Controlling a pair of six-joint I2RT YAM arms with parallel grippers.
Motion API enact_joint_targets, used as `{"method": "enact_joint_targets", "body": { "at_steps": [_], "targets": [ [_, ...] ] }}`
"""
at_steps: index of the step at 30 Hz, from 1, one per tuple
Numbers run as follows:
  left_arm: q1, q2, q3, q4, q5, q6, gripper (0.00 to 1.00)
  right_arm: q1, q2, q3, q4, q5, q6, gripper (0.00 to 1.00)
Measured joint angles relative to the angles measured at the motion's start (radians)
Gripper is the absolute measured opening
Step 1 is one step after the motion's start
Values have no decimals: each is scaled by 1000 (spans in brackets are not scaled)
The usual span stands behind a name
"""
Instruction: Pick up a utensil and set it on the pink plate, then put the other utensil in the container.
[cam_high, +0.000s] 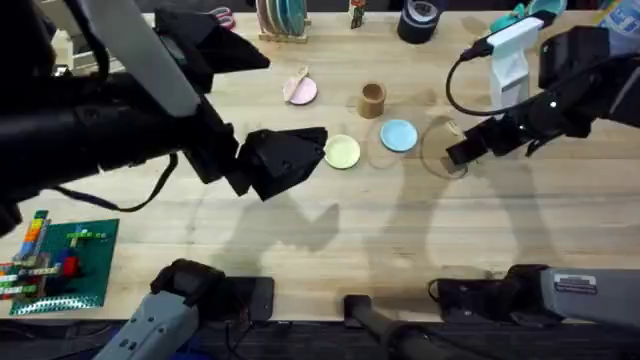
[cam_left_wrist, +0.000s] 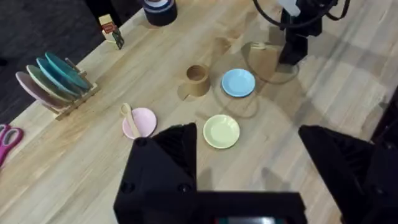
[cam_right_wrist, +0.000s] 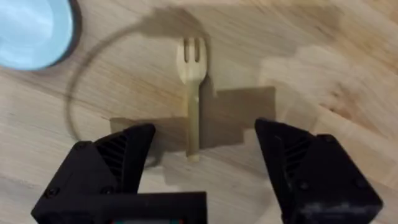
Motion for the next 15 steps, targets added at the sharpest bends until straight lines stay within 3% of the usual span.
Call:
{"method": "enact_joint_targets", "body": {
  "at_steps": [15],
  "targets": [
    [0, 0, 0, 0, -2, 0, 995, 66, 28, 16, 37, -15, -16, 971]
  ]
}}
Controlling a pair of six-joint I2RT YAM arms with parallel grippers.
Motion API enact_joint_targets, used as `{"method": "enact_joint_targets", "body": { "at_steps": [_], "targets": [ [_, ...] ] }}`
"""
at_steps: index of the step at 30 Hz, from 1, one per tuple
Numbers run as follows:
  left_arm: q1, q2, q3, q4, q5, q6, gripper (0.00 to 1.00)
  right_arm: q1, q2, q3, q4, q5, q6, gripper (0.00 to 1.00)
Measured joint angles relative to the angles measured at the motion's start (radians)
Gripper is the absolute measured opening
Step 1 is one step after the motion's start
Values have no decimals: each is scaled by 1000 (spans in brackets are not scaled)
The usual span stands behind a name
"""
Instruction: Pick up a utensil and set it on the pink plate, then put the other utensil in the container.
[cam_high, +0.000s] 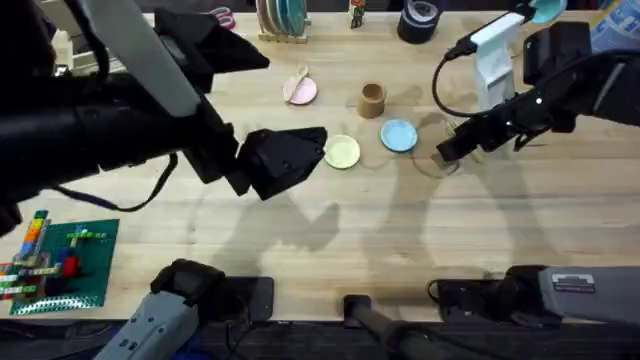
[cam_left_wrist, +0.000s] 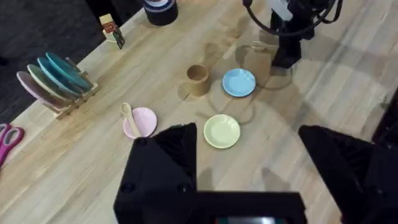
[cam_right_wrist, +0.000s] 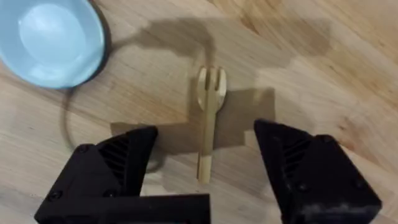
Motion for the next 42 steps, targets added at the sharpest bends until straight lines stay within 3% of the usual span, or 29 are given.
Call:
{"method": "enact_joint_targets", "body": {
  "at_steps": [12, 17, 21, 27, 34, 38, 42],
  "targets": [
    [0, 0, 0, 0, 0, 0, 995, -24, 20, 1, 5, -68, 50, 916],
    [0, 0, 0, 0, 0, 0, 996, -29, 24, 5, -4, -79, 70, 921],
    [0, 0, 0, 0, 0, 0, 995, -28, 26, 6, -7, -85, 77, 996],
    [0, 0, 0, 0, 0, 0, 995, -28, 26, 6, -8, -86, 83, 978],
    [0, 0, 0, 0, 0, 0, 995, -28, 28, 8, -10, -87, 91, 512],
    [0, 0, 0, 0, 0, 0, 995, -28, 28, 12, -17, -86, 96, 79],
    [0, 0, 0, 0, 0, 0, 995, -28, 28, 17, -24, -89, 101, 44]
  ]
}}
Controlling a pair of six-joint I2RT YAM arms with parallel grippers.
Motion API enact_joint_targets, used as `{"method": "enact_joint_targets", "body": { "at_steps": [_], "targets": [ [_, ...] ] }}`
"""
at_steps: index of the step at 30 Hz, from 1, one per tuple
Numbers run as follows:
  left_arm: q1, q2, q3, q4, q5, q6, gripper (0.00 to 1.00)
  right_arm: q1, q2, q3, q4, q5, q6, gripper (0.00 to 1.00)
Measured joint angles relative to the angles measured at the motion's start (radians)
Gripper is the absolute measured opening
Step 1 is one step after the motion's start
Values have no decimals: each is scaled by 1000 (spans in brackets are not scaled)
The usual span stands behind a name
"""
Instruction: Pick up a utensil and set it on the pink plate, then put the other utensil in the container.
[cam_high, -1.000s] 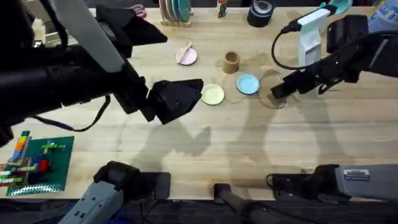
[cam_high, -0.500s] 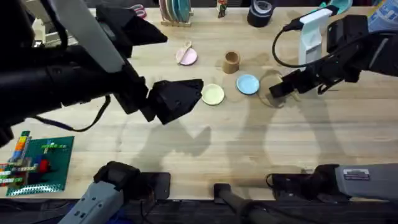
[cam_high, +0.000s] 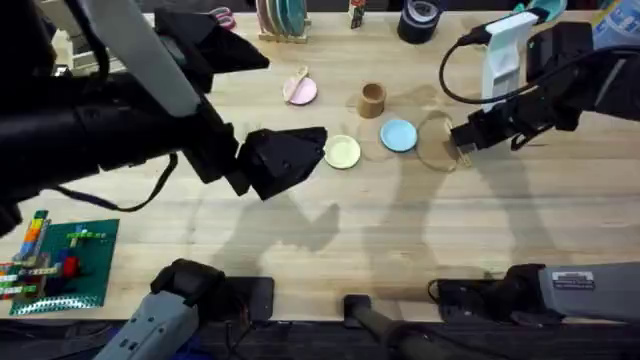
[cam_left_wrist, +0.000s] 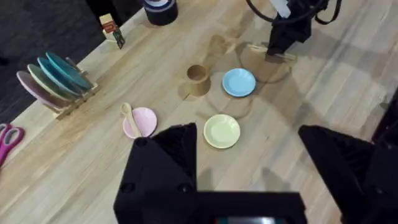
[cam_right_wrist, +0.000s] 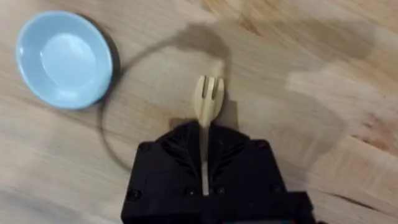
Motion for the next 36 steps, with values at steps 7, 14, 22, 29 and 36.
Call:
{"method": "enact_joint_targets", "body": {
  "at_steps": [7, 14, 22, 29, 36],
  "targets": [
    [0, 0, 0, 0, 0, 0, 994, 0, 0, 5, -28, -9, 0, 40],
    [0, 0, 0, 0, 0, 0, 995, 0, 0, 9, -45, -15, 0, 37],
    [0, 0, 0, 0, 0, 0, 995, 6, -55, 27, -164, -25, 88, 30],
    [0, 0, 0, 0, 0, 0, 995, 6, -180, 79, -162, -152, 121, 31],
    [0, 0, 0, 0, 0, 0, 995, 6, -277, 88, -116, -361, 128, 31]
  ]
}}
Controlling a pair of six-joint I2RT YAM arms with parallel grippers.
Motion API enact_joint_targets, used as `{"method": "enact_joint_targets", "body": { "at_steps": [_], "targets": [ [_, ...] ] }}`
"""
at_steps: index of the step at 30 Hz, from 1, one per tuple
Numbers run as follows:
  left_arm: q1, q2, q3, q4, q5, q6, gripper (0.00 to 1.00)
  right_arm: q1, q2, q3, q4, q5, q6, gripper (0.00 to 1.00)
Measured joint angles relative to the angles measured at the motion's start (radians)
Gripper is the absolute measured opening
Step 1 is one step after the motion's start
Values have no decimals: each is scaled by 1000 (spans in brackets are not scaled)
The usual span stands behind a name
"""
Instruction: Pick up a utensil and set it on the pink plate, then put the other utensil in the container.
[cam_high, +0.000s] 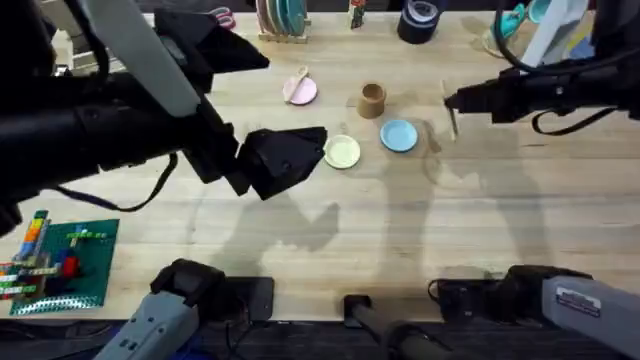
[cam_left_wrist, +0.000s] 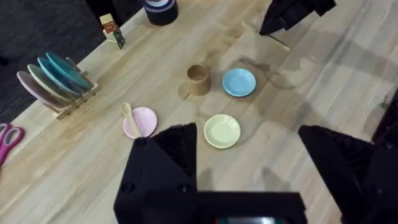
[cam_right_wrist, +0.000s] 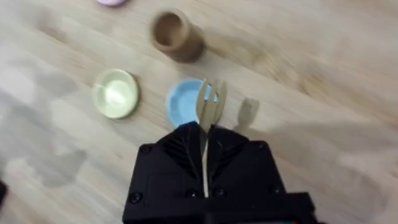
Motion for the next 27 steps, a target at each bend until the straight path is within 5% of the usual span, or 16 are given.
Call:
{"method": "enact_joint_targets", "body": {
  "at_steps": [13, 23, 27],
  "targets": [
    [0, 0, 0, -15, -4, 0, 995, -1, -6, 0, 407, -157, -105, 31],
    [0, 0, 0, -15, -15, 0, 995, -125, 85, 0, 562, -608, -229, 31],
    [0, 0, 0, -15, -15, 1, 996, -137, 137, 0, 589, -705, -303, 31]
  ]
}}
